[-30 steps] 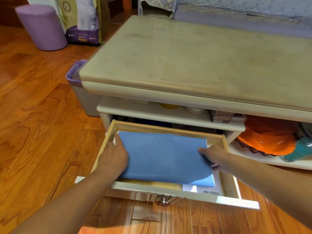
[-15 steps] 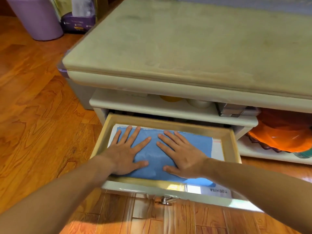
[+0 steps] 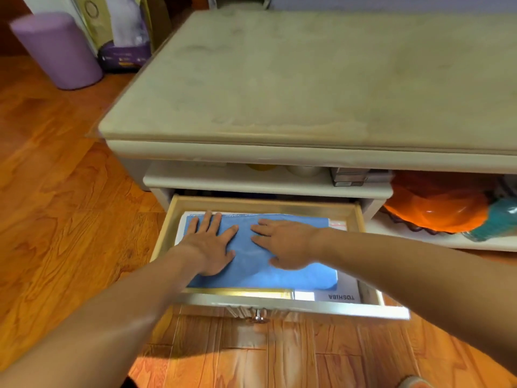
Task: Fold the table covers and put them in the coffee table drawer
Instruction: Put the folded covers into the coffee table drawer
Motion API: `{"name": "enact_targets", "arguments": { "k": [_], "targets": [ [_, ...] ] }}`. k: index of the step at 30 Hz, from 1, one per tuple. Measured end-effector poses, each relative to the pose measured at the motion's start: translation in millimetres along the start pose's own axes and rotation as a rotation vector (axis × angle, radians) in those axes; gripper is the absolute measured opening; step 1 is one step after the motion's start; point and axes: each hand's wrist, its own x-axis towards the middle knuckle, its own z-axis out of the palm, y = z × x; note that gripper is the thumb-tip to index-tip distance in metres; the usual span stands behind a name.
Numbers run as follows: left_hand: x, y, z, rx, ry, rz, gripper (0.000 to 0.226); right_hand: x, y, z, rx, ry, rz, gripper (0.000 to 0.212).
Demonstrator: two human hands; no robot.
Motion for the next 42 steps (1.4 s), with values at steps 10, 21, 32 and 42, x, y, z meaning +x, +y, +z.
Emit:
{"name": "enact_targets", "arguments": {
  "k": [10, 21, 32, 42],
  "targets": [
    [-56, 103, -128, -0.427, 0.339, 0.265, 0.031, -181, 67, -86, 0.265, 0.677, 0.309, 0.029],
    [-7, 266, -336, -0.634, 0.817, 0.523, 0.023, -320, 244, -87, 0.278, 1.048, 1.036, 0.024],
    [72, 369, -355, -0.032, 1.155, 0.299, 0.036, -452, 429, -27, 0.166, 0.361, 1.535, 0.045],
    [83, 370, -354, -0.104, 1.192, 0.296, 0.036, -461, 469, -20, -0.088, 0.151, 1.456, 0.037]
  ]
}}
